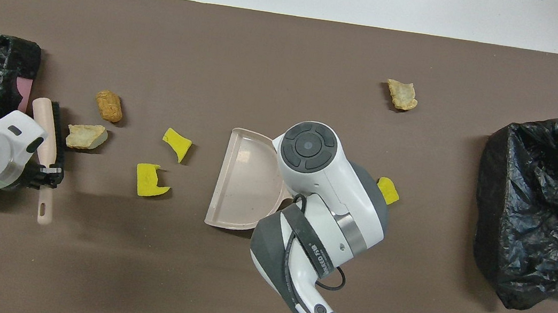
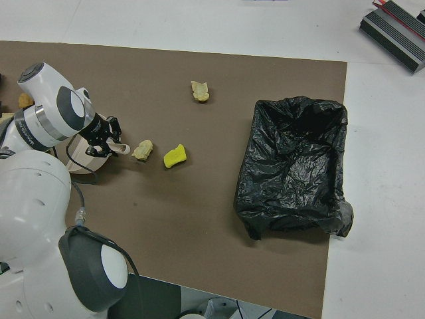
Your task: Sweep and dump trash in bin
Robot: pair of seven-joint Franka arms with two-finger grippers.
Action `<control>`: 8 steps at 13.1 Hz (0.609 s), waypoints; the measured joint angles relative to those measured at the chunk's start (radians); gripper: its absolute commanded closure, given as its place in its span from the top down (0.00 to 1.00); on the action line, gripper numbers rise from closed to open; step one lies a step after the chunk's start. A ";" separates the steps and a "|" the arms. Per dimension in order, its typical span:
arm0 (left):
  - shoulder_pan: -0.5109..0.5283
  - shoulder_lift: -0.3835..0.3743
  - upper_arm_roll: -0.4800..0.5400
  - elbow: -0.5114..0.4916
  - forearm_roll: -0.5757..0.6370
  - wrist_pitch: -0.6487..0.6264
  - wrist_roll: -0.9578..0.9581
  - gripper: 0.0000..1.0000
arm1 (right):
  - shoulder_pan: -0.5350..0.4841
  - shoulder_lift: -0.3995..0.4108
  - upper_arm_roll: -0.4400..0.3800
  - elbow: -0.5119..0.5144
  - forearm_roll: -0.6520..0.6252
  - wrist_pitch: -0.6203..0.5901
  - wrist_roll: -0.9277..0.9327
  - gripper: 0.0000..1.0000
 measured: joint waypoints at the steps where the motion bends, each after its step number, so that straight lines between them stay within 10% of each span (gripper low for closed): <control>1: 0.001 0.000 -0.001 -0.009 0.000 0.000 0.008 0.00 | 0.000 -0.001 0.000 -0.002 0.000 0.000 0.000 0.00; 8: -0.126 0.010 -0.031 -0.026 -0.029 0.022 0.003 0.00 | 0.007 -0.003 0.001 -0.004 -0.001 0.000 0.000 0.00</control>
